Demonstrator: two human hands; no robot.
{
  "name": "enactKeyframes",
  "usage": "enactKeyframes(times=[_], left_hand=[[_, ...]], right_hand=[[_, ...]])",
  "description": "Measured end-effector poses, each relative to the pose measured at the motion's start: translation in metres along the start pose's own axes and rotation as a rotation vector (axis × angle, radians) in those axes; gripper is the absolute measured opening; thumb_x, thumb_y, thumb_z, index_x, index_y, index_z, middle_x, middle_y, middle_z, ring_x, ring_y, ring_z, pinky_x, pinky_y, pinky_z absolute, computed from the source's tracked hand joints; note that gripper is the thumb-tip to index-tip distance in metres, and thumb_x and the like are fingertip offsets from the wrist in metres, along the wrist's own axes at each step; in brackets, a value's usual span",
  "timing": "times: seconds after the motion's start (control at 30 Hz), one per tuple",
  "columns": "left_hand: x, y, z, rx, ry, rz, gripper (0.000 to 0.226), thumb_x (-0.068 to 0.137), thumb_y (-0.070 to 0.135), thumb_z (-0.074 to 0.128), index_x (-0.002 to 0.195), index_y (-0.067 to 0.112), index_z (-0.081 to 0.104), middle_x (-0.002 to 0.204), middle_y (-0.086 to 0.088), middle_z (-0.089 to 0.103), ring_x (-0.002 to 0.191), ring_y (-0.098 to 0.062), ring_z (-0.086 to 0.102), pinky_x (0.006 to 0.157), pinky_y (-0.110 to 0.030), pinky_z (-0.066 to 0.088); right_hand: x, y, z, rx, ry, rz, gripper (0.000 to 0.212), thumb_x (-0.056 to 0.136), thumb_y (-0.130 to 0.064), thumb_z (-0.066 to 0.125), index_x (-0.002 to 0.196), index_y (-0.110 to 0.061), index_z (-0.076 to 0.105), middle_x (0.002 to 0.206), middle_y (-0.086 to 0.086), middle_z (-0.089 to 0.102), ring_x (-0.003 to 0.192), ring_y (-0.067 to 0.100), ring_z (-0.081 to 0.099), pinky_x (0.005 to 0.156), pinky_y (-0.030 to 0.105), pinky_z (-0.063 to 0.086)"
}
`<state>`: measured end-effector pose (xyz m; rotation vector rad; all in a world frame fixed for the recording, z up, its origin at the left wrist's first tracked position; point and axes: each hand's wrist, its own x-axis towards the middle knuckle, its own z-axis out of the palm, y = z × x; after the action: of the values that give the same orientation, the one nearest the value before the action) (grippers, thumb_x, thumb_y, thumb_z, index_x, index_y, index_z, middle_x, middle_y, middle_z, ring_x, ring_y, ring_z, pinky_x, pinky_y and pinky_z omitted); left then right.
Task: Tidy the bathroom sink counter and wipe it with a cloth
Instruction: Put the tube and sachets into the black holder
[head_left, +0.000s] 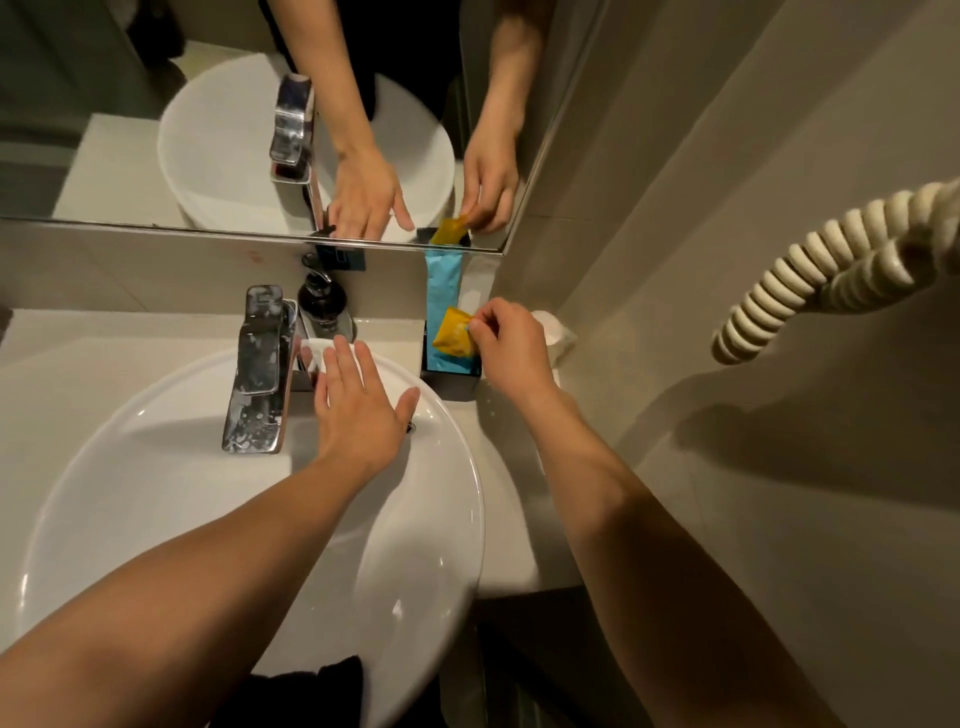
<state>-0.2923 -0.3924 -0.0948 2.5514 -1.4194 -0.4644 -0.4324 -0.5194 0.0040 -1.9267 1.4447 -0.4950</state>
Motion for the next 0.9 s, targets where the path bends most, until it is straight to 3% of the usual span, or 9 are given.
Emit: enactKeyframes(times=[0.1, 0.2, 0.33, 0.43, 0.63, 0.77, 0.9], left_hand=[[0.0, 0.0, 0.001, 0.005, 0.011, -0.008, 0.093, 0.099, 0.066, 0.028, 0.161, 0.006, -0.005, 0.17, -0.018, -0.011, 0.157, -0.033, -0.008, 0.126, -0.049, 0.004], [0.0, 0.0, 0.002, 0.018, 0.022, -0.013, 0.093, 0.099, 0.068, 0.026, 0.161, 0.006, -0.004, 0.17, -0.019, -0.01, 0.157, -0.033, -0.007, 0.126, -0.05, 0.005], [0.0, 0.001, 0.002, 0.024, 0.022, -0.017, 0.093, 0.099, 0.068, 0.025, 0.161, 0.006, -0.005, 0.17, -0.019, -0.01, 0.157, -0.033, -0.008, 0.126, -0.049, 0.004], [0.0, 0.001, 0.002, 0.027, 0.027, -0.015, 0.092, 0.099, 0.068, 0.025, 0.161, 0.005, -0.004, 0.17, -0.019, -0.009, 0.157, -0.033, -0.008, 0.126, -0.048, 0.003], [0.002, -0.001, 0.003, 0.01, 0.021, -0.014, 0.093, 0.099, 0.068, 0.029, 0.161, 0.007, -0.004, 0.17, -0.017, -0.011, 0.158, -0.031, -0.009, 0.125, -0.047, 0.001], [0.003, -0.001, 0.001, 0.0, -0.023, -0.012, 0.093, 0.099, 0.068, 0.028, 0.161, 0.009, -0.007, 0.17, -0.016, -0.015, 0.157, -0.03, -0.013, 0.126, -0.047, 0.0], [0.003, -0.005, -0.019, -0.114, -0.129, 0.023, 0.092, 0.099, 0.068, 0.03, 0.161, 0.015, -0.013, 0.168, -0.013, -0.025, 0.155, -0.029, -0.021, 0.127, -0.049, -0.003]], right_hand=[[-0.001, 0.015, 0.016, -0.113, -0.072, 0.02, 0.014, 0.1, -0.017, 0.056, 0.086, -0.015, 0.061, 0.1, 0.011, 0.061, 0.088, 0.023, 0.053, 0.068, 0.025, 0.033], [-0.004, 0.025, 0.026, -0.165, -0.075, 0.058, 0.016, 0.102, -0.021, 0.055, 0.097, -0.011, 0.067, 0.109, 0.01, 0.053, 0.092, 0.021, 0.05, 0.078, 0.028, 0.037], [-0.006, 0.029, 0.035, -0.247, -0.07, 0.079, 0.022, 0.103, -0.027, 0.056, 0.104, -0.011, 0.071, 0.116, 0.008, 0.049, 0.096, 0.02, 0.053, 0.082, 0.034, 0.053], [-0.002, 0.029, 0.039, -0.271, -0.05, 0.102, 0.021, 0.098, -0.027, 0.062, 0.101, -0.01, 0.075, 0.117, 0.007, 0.051, 0.1, 0.022, 0.06, 0.079, 0.036, 0.059], [0.019, 0.026, 0.046, -0.258, -0.081, 0.292, 0.016, 0.084, -0.019, 0.075, 0.094, -0.007, 0.076, 0.106, 0.013, 0.07, 0.093, 0.03, 0.07, 0.057, 0.026, 0.044], [0.026, 0.02, 0.044, -0.338, -0.101, 0.348, 0.028, 0.084, -0.021, 0.08, 0.109, -0.013, 0.073, 0.107, 0.006, 0.072, 0.094, 0.027, 0.07, 0.061, 0.032, 0.049], [0.011, 0.008, 0.026, -0.307, -0.057, 0.229, 0.006, 0.087, -0.018, 0.075, 0.092, -0.016, 0.078, 0.098, 0.005, 0.074, 0.086, 0.023, 0.07, 0.062, 0.029, 0.045]])
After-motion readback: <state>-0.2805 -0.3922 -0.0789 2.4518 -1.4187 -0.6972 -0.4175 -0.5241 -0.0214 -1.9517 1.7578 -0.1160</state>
